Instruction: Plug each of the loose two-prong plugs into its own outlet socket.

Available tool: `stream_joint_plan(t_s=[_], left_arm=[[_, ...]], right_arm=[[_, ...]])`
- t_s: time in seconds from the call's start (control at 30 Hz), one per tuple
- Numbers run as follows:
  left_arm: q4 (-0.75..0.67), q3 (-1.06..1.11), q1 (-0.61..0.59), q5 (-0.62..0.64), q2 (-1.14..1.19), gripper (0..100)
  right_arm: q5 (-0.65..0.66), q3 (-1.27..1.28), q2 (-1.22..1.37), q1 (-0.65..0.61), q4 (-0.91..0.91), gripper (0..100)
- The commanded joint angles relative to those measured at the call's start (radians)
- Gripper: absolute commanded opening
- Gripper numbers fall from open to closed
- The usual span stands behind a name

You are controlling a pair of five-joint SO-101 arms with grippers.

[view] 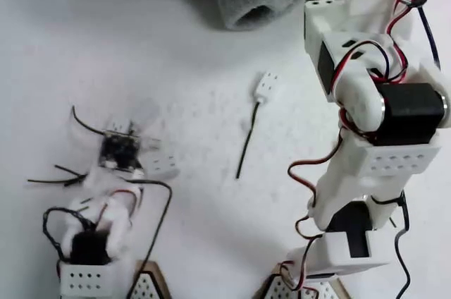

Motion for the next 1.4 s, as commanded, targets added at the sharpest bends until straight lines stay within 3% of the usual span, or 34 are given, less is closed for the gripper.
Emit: stream_joint_plan(t_s=[0.0, 0.07, 0.2, 0.3, 0.47, 0.6, 0.8, 1.13, 1.37], left_arm=[[-0.124, -0.066, -0.097, -0.006, -0.005, 2], [-0.141, -0.091, -0.131, -0.011, -0.002, 2], [-0.069, -0.137, -0.136, -0.157, 0.001, 9], [0.002, -0.187, -0.140, -0.158, 0.001, 16], [0.077, -0.345, -0.136, -0.163, 0.102, 17], [0.098, -0.529, -0.082, -0.215, 0.410, 22], [0.233, -0.822, 0.035, -0.485, 0.958, 23], [0.235, -1.111, 0.027, -0.873, 1.567, 23], [0.242, -1.364, -0.042, -0.973, 1.903, 23]], right_arm=[[0.008, 0.002, -0.028, -0.004, -0.015, 31.6], [0.008, 0.002, -0.028, -0.004, -0.015, 31.6], [0.008, 0.002, -0.028, -0.004, -0.015, 31.6], [0.008, 0.002, -0.028, -0.004, -0.015, 31.6], [0.008, 0.002, -0.028, -0.004, -0.015, 31.6], [0.008, 0.002, -0.028, -0.004, -0.015, 31.6], [0.014, 0.002, -0.028, -0.004, -0.013, 31.6], [0.014, 0.002, -0.028, -0.004, -0.013, 31.6], [0.014, 0.002, -0.028, -0.004, -0.015, 31.6]])
